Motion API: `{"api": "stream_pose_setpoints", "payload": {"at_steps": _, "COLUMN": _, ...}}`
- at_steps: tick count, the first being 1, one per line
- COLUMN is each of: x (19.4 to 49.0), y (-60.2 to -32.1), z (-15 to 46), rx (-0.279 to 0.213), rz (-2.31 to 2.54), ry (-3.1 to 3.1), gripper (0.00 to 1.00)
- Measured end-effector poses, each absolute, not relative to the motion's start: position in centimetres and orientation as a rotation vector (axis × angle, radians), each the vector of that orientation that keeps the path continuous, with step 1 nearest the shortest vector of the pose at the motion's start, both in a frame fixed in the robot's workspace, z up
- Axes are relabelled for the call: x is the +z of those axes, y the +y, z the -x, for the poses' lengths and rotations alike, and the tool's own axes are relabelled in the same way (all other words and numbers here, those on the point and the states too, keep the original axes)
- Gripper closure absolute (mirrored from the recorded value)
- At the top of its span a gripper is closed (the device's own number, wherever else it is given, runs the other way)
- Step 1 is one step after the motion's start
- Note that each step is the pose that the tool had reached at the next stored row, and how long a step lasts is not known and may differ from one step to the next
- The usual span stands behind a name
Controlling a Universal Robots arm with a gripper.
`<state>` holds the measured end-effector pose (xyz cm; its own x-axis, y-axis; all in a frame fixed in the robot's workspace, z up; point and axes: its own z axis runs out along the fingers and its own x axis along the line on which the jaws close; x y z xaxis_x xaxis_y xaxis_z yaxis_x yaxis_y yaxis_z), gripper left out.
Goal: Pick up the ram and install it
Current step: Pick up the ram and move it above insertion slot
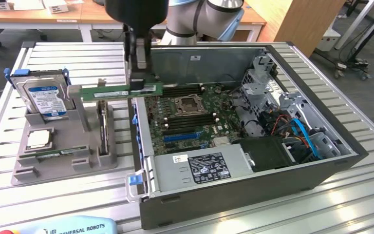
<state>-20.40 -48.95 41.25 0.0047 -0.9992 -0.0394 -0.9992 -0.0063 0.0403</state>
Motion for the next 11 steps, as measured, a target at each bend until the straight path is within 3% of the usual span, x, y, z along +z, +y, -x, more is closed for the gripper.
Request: {"api": "stream_pose_setpoints", "payload": {"at_steps": 11, "x": 41.3, "y": -48.9, "z": 15.0, "rx": -0.089, "rz": -2.226, "ry": -2.214, "gripper": 0.88}}
